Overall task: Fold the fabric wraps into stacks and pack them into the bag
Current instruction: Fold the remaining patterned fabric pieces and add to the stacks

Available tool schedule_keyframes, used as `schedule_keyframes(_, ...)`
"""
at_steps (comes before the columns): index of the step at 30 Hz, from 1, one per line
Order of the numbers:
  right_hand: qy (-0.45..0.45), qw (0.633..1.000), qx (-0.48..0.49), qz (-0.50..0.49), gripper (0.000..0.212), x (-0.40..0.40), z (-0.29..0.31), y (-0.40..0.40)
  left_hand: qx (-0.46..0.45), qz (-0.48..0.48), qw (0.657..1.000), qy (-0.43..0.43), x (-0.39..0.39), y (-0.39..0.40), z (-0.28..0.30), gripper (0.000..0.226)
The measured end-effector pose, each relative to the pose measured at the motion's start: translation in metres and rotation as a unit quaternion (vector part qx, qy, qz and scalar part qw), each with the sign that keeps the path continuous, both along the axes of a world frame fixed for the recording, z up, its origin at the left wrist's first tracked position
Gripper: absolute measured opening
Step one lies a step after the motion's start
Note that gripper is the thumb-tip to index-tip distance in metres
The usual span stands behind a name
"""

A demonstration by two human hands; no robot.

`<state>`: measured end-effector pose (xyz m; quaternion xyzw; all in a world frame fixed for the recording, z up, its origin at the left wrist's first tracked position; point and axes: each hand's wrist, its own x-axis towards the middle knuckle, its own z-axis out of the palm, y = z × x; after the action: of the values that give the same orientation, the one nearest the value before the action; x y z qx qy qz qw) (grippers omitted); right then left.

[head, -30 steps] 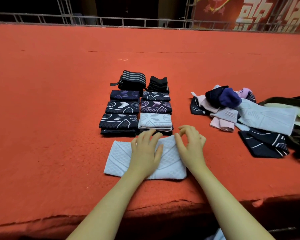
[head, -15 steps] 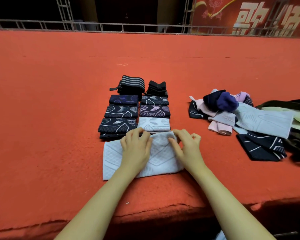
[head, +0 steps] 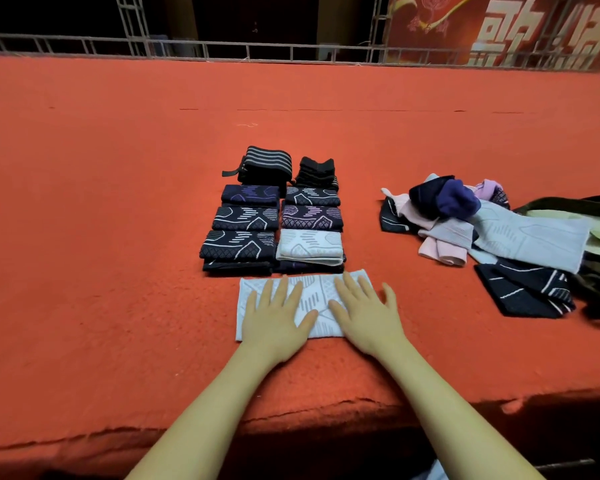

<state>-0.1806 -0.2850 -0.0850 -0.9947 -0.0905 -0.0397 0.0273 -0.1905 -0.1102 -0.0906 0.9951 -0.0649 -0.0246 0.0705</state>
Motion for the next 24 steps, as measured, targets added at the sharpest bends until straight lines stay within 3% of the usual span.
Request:
schedule_keyframes(3, 0.024, 0.997, 0.005, -0.078, 0.060, -0.003, -0.002, -0.007, 0.014, 0.045, 0.999, -0.002, -0.003, 0.012, 0.002, 0.069)
schedule_keyframes(5, -0.017, 0.992, -0.003, -0.125, 0.061, -0.008, -0.007, -0.008, 0.005, 0.066, 0.998, -0.014, -0.008, 0.019, 0.001, 0.071)
schedule_keyframes(8, -0.104, 0.976, 0.058, -0.185, 0.068, -0.016, -0.013, -0.006, 0.016, 0.069, 0.997, -0.026, -0.017, 0.024, 0.001, 0.095)
schedule_keyframes(10, -0.124, 0.970, 0.078, -0.194, 0.059, -0.022, -0.011, -0.004, 0.016, 0.075, 0.996, -0.040, -0.021, 0.025, 0.003, 0.099)
schedule_keyframes(14, -0.150, 0.964, 0.080, -0.202, 0.045, -0.027, -0.009, -0.004, -0.007, 0.037, 0.991, -0.127, -0.022, 0.015, 0.007, 0.067)
schedule_keyframes(18, -0.171, 0.958, 0.092, -0.212, 0.041, -0.024, -0.013, -0.003, -0.033, -0.060, 0.989, -0.134, -0.022, -0.008, 0.016, 0.048)
schedule_keyframes(21, -0.155, 0.957, 0.111, -0.221, 0.046, -0.023, -0.013, -0.003, -0.024, -0.086, 0.991, -0.097, -0.015, -0.022, 0.021, 0.046)
schedule_keyframes(24, -0.178, 0.959, 0.104, -0.195, 0.039, -0.022, -0.016, -0.006, -0.018, -0.103, 0.993, -0.057, -0.010, -0.036, 0.014, 0.062)
